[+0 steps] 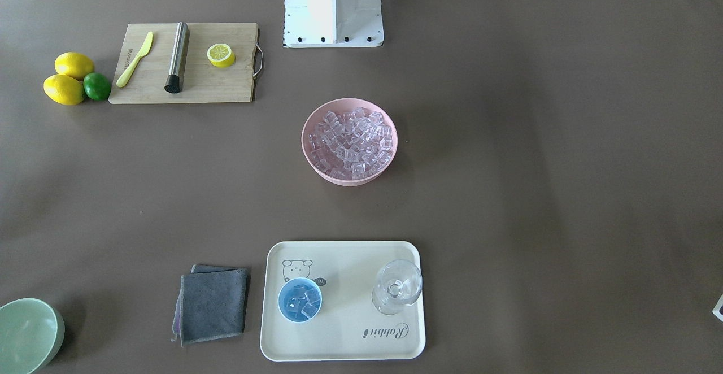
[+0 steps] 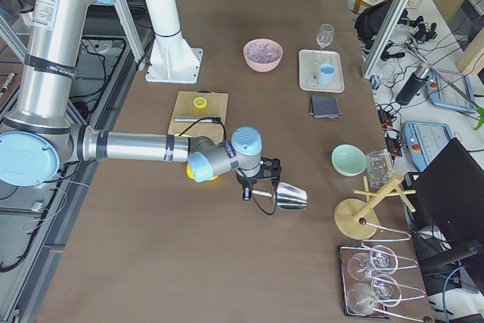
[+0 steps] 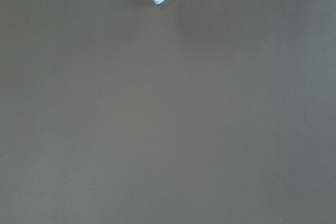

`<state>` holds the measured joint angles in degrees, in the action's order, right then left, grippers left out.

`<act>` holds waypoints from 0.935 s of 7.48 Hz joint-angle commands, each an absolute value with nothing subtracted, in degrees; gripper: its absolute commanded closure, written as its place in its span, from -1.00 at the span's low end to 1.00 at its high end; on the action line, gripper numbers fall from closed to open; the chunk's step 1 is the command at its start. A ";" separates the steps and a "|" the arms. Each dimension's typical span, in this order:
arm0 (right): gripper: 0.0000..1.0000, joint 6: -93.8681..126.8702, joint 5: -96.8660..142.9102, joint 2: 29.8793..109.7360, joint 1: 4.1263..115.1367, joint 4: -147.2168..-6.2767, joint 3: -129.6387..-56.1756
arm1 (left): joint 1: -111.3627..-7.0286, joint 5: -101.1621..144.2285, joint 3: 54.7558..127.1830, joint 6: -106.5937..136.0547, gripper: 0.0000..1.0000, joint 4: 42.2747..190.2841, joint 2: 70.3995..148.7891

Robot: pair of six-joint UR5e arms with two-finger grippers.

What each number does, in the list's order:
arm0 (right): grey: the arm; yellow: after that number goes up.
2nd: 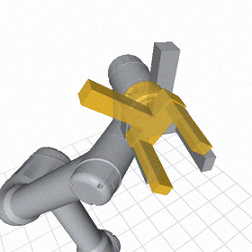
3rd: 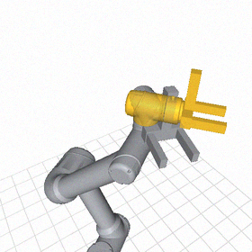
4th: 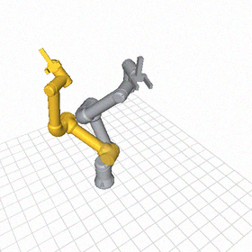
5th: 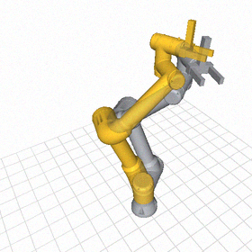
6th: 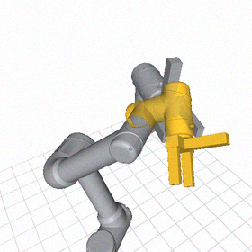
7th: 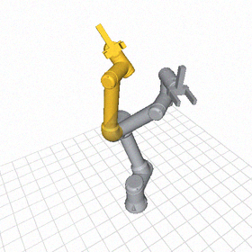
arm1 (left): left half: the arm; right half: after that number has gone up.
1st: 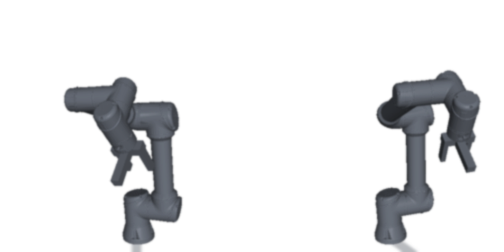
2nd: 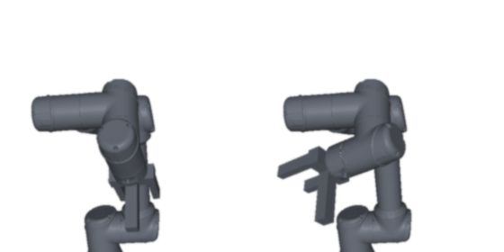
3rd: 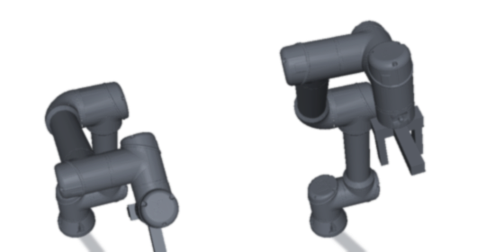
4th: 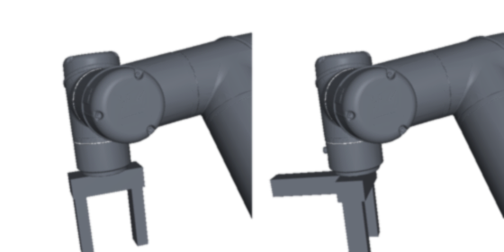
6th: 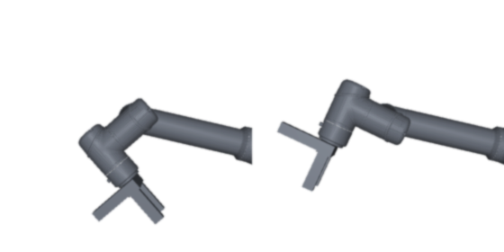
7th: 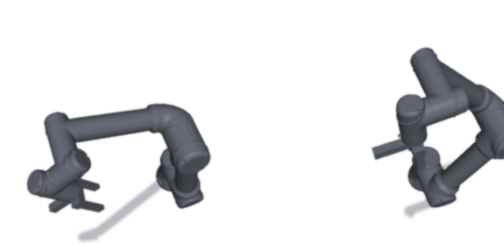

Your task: Put ice in cup with scoop

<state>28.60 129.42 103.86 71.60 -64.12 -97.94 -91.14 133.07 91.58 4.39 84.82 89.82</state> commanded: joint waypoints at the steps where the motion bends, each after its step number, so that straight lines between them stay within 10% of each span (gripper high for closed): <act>1: 1.00 29.97 129.29 103.62 71.54 -61.61 -95.02 | -91.05 133.07 91.58 4.39 -0.98 84.81 89.82; 4: 1.00 29.71 129.64 103.36 71.54 -57.33 -91.51 | -91.05 132.98 91.41 4.48 -0.98 84.99 89.82; 6: -0.62 29.71 130.43 103.27 71.54 -56.34 -90.88 | -91.05 132.98 91.41 4.48 -0.99 84.99 89.82; 7: -0.99 29.53 132.08 103.36 71.54 -56.34 -91.05 | -91.05 132.98 91.32 4.48 -0.99 84.99 89.82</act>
<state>29.73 130.19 103.31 71.54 -56.73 -91.18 -91.06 132.98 91.41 4.48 84.99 89.83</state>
